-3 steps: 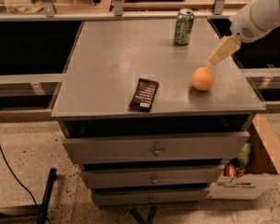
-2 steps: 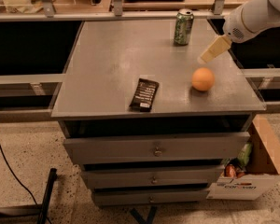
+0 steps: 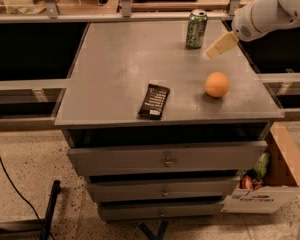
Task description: Move green can near rxbar chocolate
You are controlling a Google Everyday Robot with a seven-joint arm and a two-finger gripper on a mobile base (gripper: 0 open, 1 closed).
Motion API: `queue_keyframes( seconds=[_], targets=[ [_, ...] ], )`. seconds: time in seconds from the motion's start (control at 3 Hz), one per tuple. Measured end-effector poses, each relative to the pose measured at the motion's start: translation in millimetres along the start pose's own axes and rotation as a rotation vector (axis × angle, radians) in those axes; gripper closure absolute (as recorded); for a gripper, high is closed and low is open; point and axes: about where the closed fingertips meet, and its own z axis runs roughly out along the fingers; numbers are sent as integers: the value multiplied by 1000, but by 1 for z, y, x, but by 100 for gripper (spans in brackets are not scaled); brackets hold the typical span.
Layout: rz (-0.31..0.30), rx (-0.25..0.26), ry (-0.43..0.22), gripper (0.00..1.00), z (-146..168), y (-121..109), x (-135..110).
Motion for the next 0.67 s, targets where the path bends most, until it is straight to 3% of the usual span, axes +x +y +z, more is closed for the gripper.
queue_keyframes(
  seconds=[0.33, 0.67],
  targets=[
    [82, -51, -81, 0, 9, -3, 3],
    [202, -105, -229, 0, 28, -14, -1]
  ],
)
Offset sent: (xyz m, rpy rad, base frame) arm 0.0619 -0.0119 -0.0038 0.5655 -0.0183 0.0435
